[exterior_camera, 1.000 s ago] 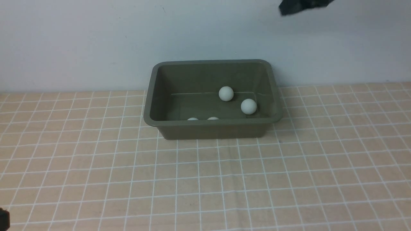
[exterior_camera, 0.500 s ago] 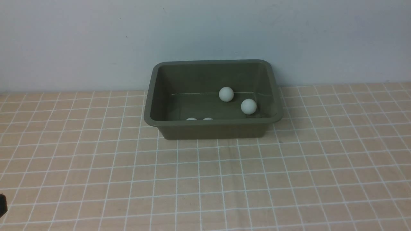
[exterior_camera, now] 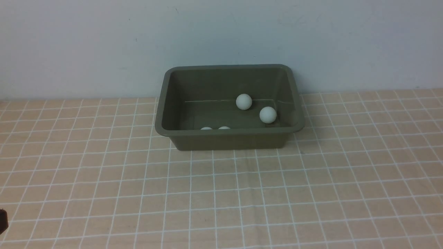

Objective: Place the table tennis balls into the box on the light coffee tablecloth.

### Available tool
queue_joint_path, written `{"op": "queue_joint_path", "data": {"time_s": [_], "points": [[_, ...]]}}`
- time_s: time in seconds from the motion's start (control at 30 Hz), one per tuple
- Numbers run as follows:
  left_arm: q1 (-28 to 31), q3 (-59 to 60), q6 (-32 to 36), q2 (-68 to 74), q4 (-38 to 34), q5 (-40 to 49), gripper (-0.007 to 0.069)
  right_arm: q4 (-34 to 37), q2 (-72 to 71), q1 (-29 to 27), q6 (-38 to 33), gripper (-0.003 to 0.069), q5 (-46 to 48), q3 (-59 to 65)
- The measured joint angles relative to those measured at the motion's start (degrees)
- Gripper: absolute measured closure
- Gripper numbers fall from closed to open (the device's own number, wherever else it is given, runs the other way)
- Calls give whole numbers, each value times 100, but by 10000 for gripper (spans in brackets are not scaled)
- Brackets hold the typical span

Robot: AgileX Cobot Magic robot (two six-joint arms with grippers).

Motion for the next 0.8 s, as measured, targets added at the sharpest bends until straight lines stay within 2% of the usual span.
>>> {"op": "queue_joint_path", "data": {"time_s": [0.33,0.8], "points": [[0,0,0,0,-37,164,693,662,-61,0,6,676,-758,65],[0,0,0,0,-41,164,693,580,-61,0,-90,676,-535,65]]}}
